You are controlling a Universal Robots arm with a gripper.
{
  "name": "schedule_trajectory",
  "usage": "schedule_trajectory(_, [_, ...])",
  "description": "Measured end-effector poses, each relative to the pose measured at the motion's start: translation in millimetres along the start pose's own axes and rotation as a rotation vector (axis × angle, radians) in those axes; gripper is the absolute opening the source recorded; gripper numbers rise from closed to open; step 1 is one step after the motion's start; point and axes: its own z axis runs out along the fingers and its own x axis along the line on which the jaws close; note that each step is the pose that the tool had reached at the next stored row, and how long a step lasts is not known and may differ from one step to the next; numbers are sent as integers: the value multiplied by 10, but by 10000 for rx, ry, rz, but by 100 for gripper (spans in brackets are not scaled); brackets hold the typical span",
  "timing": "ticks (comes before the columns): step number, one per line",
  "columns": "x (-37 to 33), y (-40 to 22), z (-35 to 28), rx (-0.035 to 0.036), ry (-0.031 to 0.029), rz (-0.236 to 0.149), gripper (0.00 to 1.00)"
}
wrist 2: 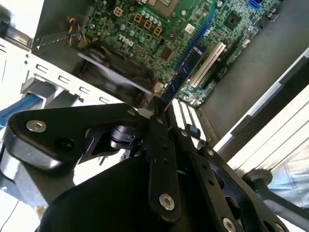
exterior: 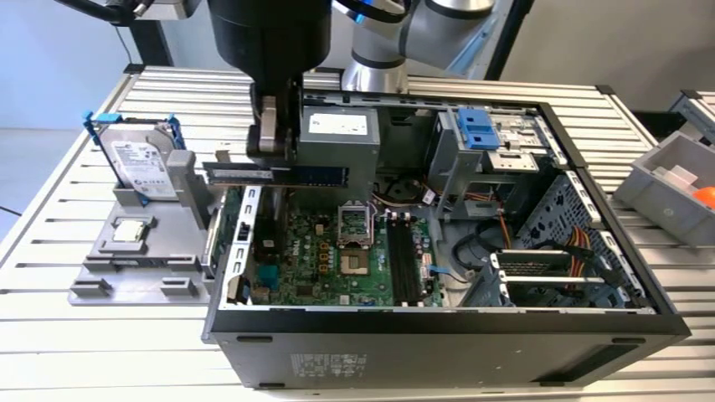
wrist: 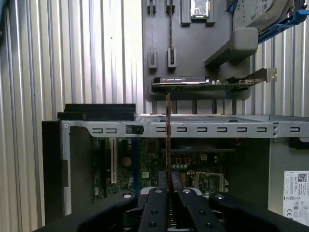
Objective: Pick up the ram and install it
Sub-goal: 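Pick up the ram and move it above insertion slot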
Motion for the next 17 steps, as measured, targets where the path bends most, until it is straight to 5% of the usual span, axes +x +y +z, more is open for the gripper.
schedule_trajectory(17, [-11,-297,-4,-2,0,0,0])
